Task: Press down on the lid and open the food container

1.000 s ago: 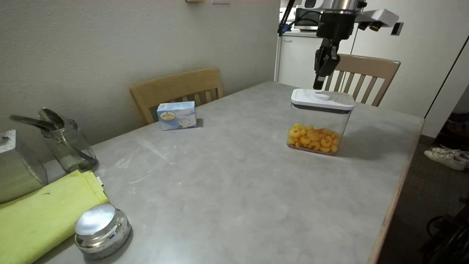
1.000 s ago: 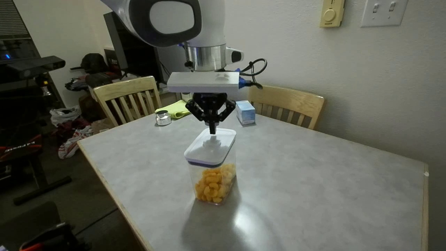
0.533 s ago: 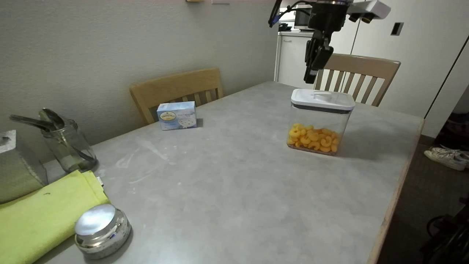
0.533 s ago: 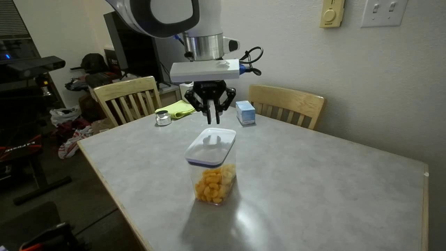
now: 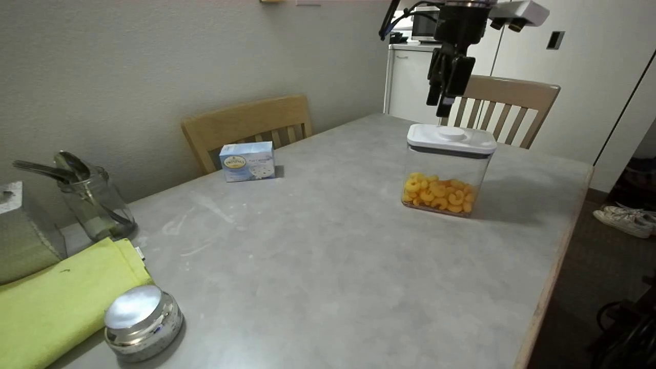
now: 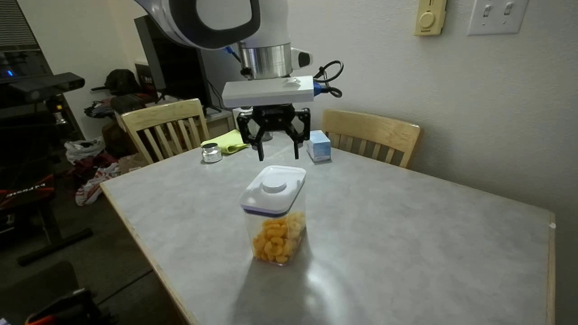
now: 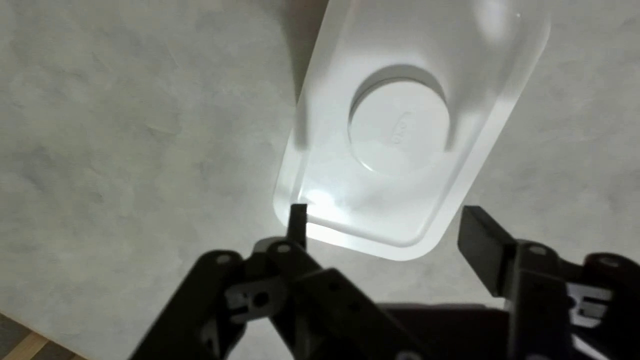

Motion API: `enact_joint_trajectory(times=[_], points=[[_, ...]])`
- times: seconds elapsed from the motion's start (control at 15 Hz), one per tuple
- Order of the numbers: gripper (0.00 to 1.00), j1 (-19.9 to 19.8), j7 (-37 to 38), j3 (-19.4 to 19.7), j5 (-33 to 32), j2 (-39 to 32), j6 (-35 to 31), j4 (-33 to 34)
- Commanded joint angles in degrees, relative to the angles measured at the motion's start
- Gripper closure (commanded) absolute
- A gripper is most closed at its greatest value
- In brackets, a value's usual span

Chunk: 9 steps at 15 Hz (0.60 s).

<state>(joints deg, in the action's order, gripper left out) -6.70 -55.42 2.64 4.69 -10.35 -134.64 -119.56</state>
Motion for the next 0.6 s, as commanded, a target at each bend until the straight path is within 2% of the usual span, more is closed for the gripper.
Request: enact_joint_trajectory(times=[0.0,0.53], points=[[0.0,-0.83,-0.22,-0.04,0.04,1.25,0.38,-2.21],[0.0,-1.33,2.18,0.27,0.32,2.04,0.2,-6.43]])
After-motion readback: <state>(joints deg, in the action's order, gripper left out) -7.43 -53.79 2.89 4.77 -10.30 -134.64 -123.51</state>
